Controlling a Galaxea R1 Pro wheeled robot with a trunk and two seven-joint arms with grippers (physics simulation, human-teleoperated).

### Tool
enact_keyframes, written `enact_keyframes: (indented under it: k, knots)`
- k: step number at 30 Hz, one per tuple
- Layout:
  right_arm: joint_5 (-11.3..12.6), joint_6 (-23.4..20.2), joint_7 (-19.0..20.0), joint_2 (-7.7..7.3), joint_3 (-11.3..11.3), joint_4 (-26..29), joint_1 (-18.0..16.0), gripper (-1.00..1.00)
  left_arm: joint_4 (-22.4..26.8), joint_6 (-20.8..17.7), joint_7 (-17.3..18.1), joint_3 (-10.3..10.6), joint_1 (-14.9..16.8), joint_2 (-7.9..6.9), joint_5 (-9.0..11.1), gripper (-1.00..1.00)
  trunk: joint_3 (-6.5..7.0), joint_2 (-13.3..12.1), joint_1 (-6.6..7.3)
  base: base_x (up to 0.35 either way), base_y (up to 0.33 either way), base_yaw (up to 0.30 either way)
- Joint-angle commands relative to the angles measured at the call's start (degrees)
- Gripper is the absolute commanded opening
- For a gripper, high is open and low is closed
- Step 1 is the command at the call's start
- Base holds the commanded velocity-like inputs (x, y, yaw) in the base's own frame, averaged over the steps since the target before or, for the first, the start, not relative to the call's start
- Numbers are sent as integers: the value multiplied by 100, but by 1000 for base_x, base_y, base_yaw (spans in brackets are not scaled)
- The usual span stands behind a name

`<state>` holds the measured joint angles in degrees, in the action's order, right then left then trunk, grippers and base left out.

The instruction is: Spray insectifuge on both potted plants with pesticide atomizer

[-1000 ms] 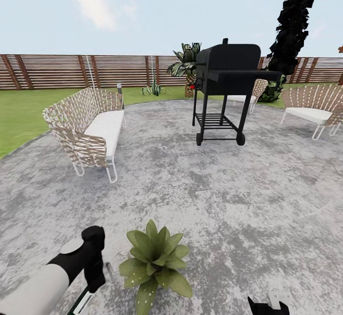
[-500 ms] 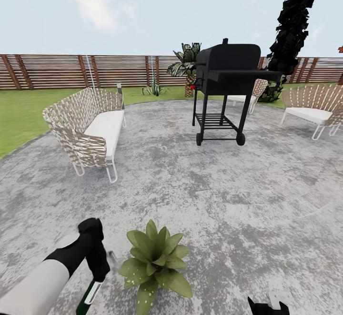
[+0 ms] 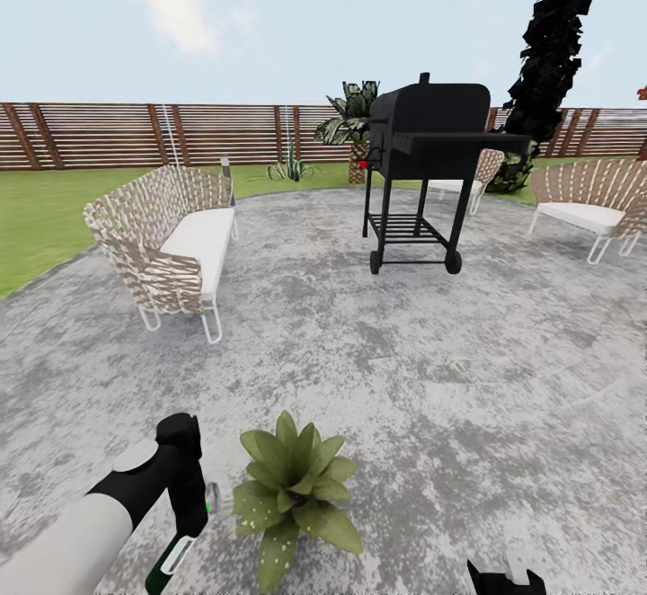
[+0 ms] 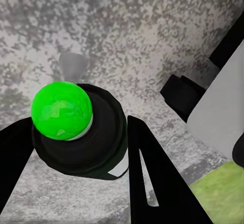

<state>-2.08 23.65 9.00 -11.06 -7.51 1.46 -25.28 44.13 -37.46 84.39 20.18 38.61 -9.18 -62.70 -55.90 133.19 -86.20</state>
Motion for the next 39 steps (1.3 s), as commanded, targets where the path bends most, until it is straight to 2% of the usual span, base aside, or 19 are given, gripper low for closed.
enact_keyframes:
  k: [1, 6, 11, 22, 26, 29, 32, 34, 36, 39]
  knots:
    - [-21, 17, 33, -2, -49, -6, -3, 100, 8, -59, 31, 20, 5, -5, -23, -100, -5, 3, 2, -39, 0, 0]
    - [-21, 17, 32, -2, -49, -4, -3, 100, -62, -52, -7, 5, -9, -10, -23, -100, -5, 3, 2, -10, 0, 0]
    - [-21, 17, 32, -2, -49, -5, -3, 100, -211, -57, -36, -45, -23, -112, -14, -100, -5, 3, 2, 0, 14, 0]
    - [-21, 17, 31, -2, -49, -6, -3, 100, -220, -148, -58, -4, -3, -38, -21, -100, -5, 3, 2, 98, 216, -46]
    - [-21, 17, 31, -2, -49, -4, -3, 100, -267, -144, -375, -13, -22, -40, -1, -100, -5, 3, 2, 10, 13, -201]
    - [-21, 17, 31, -2, -49, -5, -3, 100, -611, -140, -499, -14, -28, -40, -6, -100, -5, 3, 2, 1, 1, -38]
    - [-21, 17, 31, -2, -49, -6, -3, 100, -820, -138, -885, -49, -29, -45, 34, -100, -5, 3, 2, 0, 0, -4]
    - [-21, 17, 31, -2, -49, -6, -3, 100, -823, -139, -1011, -79, -29, -44, 49, -100, -5, 3, 2, 0, 0, -1]
    - [-21, 17, 31, -2, -49, -6, -3, 100, -753, -139, -1055, -72, -23, 11, 58, -100, -5, 3, 2, 0, 0, 0]
    - [-21, 17, 31, -2, -49, -6, -3, 100, -528, -139, -1073, -66, -13, 238, 50, -100, -5, 3, 2, 0, 0, 0]
